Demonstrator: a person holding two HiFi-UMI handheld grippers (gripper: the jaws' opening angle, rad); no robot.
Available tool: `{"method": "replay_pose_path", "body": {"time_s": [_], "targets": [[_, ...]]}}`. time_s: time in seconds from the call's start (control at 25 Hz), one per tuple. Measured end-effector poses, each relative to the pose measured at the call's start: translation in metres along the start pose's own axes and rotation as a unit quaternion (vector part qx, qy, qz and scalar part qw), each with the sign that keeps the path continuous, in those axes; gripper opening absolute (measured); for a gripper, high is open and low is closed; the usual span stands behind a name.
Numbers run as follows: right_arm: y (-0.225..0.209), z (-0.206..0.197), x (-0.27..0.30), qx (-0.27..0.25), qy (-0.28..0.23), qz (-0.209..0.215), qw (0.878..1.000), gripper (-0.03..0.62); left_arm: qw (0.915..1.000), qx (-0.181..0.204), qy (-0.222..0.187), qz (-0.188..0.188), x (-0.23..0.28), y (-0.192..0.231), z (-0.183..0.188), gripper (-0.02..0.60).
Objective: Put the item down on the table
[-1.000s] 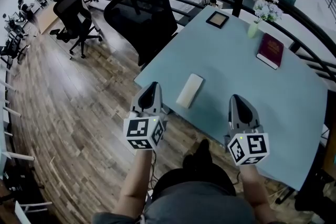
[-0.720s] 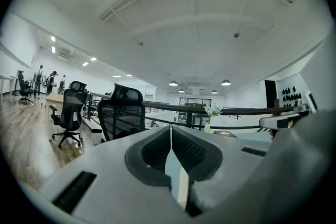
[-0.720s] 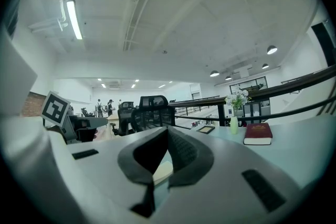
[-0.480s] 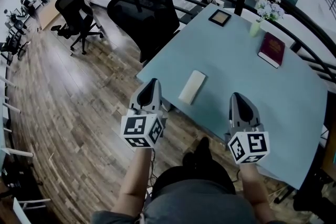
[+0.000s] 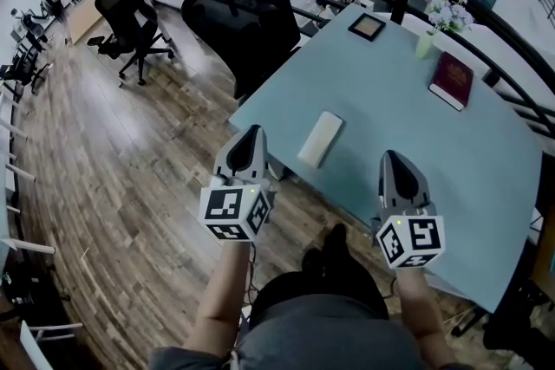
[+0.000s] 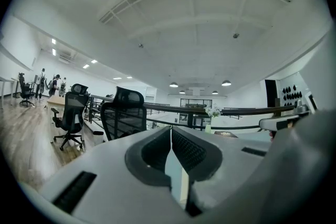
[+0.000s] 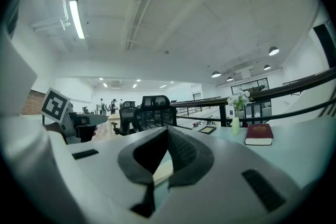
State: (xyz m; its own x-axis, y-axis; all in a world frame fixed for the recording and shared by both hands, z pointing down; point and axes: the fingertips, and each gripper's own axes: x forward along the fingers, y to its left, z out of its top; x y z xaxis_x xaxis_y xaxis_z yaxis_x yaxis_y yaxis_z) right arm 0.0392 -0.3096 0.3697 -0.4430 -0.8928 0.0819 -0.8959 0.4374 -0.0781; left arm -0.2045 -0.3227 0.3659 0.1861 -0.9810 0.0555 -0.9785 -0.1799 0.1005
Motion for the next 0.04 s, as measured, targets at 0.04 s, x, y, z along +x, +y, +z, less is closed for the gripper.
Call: {"method": "replay_pose_path", "body": {"time_s": [0.04], "targets": [[0.0001,0.0005,0.0000,-0.001,0.000,0.001,1.000,0.003,1.0000,0.002,-0.001,0.001,-0.0001,-0.0004,0.0004,0.012]]}}
